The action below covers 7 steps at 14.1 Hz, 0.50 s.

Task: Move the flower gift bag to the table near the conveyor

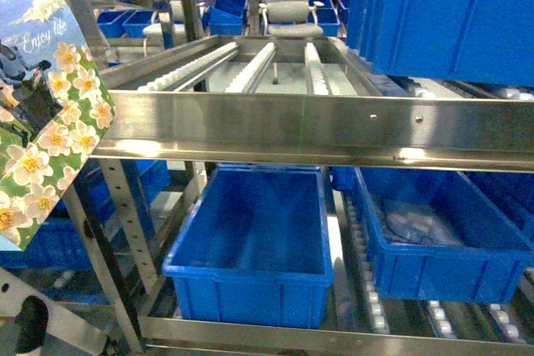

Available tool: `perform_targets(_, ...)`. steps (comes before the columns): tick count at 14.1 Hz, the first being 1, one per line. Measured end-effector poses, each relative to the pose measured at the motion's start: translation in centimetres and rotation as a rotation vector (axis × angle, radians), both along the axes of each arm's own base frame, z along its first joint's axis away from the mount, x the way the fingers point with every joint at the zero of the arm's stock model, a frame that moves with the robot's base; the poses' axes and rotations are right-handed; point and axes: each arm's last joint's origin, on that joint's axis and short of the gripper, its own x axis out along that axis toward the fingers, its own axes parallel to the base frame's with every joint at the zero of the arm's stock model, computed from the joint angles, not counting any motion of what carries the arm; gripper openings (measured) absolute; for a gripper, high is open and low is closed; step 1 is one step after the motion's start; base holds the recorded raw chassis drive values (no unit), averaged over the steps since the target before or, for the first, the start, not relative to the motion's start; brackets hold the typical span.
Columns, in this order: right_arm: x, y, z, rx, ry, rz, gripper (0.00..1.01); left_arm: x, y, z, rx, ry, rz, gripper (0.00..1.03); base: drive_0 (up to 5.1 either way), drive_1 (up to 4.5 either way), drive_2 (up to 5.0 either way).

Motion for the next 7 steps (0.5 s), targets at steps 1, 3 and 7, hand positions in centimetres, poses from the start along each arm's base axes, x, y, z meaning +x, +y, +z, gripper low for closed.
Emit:
perform_targets(1, 0.01, 0.00, 0.00, 0.000, 0.000, 0.000, 0.02, 0.00, 0.00, 0.00, 0.000, 0.000, 0.000, 0.02, 0.0, 0.00, 0.0)
perform_targets(3, 0.01, 0.00, -0.01, 0.000, 0.002, 0.000, 0.02, 0.01, 0.00, -0.02, 0.001, 0.002, 0.000, 0.02, 0.0, 0.00, 0.0)
perform_targets(7, 0.01, 0.00, -0.01, 0.000, 0.002, 0.000, 0.02, 0.00, -0.01, 0.02, -0.001, -0.002, 0.000, 0.02, 0.0, 0.00, 0.0)
